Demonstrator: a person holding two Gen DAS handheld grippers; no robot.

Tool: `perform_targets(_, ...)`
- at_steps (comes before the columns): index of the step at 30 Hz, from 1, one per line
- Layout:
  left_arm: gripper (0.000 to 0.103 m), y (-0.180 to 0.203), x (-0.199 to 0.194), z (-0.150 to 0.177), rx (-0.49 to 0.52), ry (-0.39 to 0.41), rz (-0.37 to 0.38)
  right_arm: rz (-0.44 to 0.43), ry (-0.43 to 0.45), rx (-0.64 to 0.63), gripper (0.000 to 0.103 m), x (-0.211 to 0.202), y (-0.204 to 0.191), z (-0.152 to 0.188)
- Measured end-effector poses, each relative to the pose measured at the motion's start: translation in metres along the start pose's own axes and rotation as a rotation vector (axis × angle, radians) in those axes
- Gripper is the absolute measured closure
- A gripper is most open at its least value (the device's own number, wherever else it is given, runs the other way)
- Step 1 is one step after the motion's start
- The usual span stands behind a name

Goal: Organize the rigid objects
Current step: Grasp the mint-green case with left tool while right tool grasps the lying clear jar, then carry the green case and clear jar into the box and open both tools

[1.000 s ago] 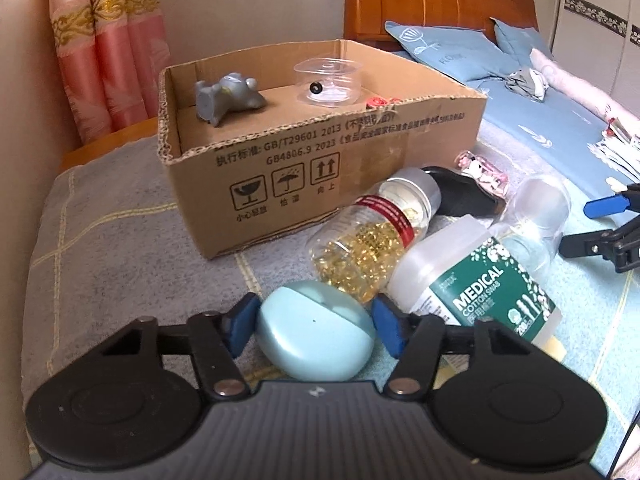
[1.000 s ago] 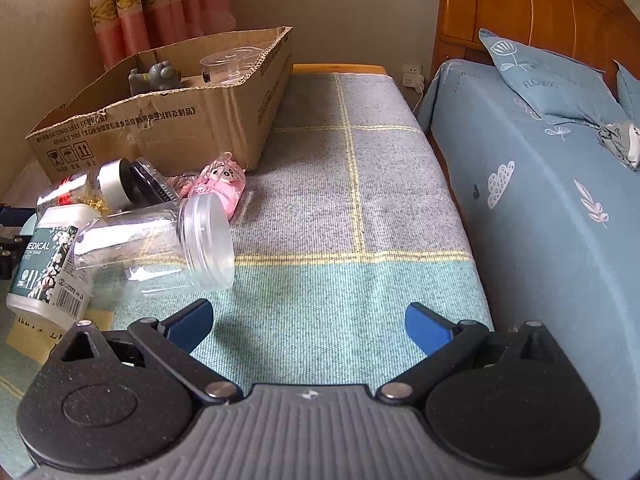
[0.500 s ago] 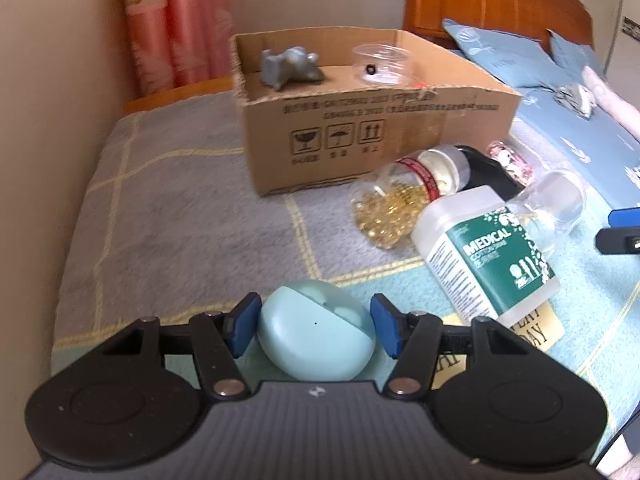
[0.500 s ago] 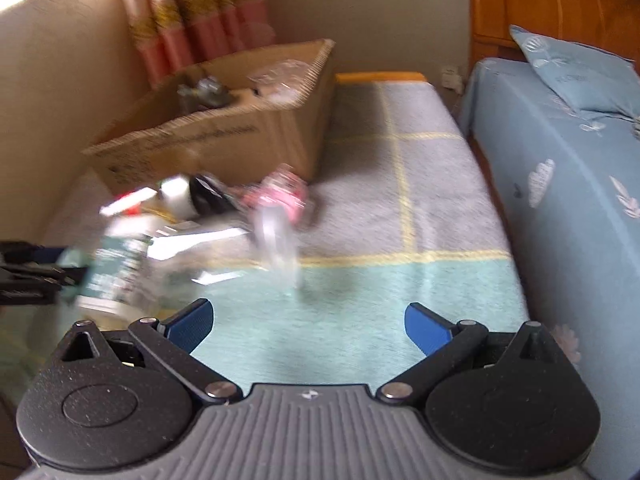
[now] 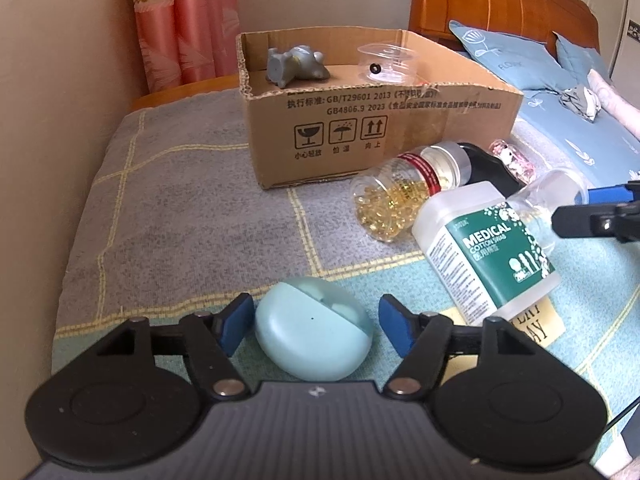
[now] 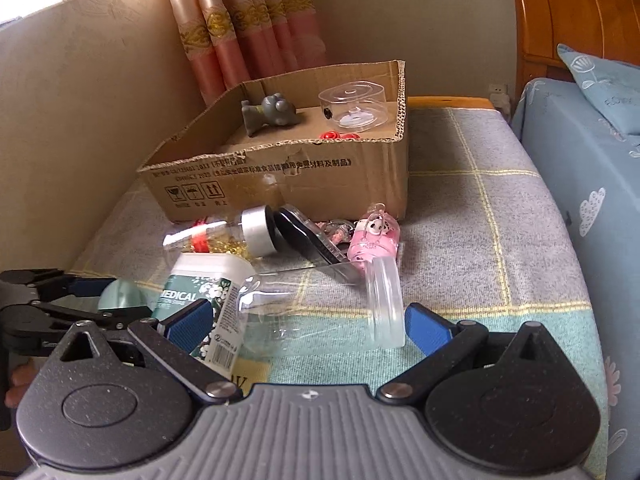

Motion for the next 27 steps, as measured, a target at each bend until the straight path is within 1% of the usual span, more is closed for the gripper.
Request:
perform_targets(1, 0.033, 0.0, 0.0, 0.0, 0.002, 0.001, 0.0, 0.012, 0.002, -0.011, 0.0, 0.001, -0.001, 0.001)
perform_targets(2, 0.033, 0.0, 0.0, 0.0, 0.003, 0.001, 0.001, 0.028, 0.008, -0.022, 0.003, 0.002, -0.002, 0.003)
perform_targets(3, 0.033, 0.0, 0.0, 0.0, 0.004, 0.001, 0.001, 0.042, 0.012, -0.032, 0.008, 0.003, -0.001, 0.004)
perform_targets(4, 0.033, 0.0, 0.0, 0.0, 0.004, 0.001, 0.002, 0.047, 0.011, -0.041, 0.008, 0.003, -0.001, 0.005)
perform_targets(9, 0.034, 0.001, 0.0, -0.001, 0.006, 0.001, 0.005, 0.056, 0.008, -0.05, 0.009, -0.002, 0.003, 0.005)
perform_targets(14, 0.035, 0.009, -0.002, -0.003, 0.013, -0.007, 0.027, 0.097, 0.02, -0.067, 0.009, -0.011, 0.014, 0.002)
perform_targets(16, 0.035, 0.016, -0.003, -0.004, 0.039, -0.008, 0.05, 0.101, 0.02, -0.062, 0.008, -0.014, 0.019, 0.0)
perform_targets(18, 0.034, 0.02, -0.004, -0.003, 0.069, -0.008, 0.054, 0.101, 0.02, -0.052, 0.008, -0.015, 0.023, -0.001)
perform_targets(23, 0.034, 0.019, -0.007, -0.001, 0.106, -0.013, 0.083, 0.1, 0.018, -0.056, 0.008, -0.013, 0.024, 0.0)
perform_targets(27, 0.034, 0.017, -0.009, 0.003, 0.127, 0.007, 0.102, 0.1, 0.014, -0.056, 0.008, -0.009, 0.024, -0.001)
Point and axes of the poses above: each gripper's, at about its wrist camera, not at the fingertips, and x roughly the way its jaws point, y to its right, z to its underside, the point moved 3 cm from there along x, roughly the way its jaws point, and after that the axes turned 15 degrees about x, right-handed, at the moved point
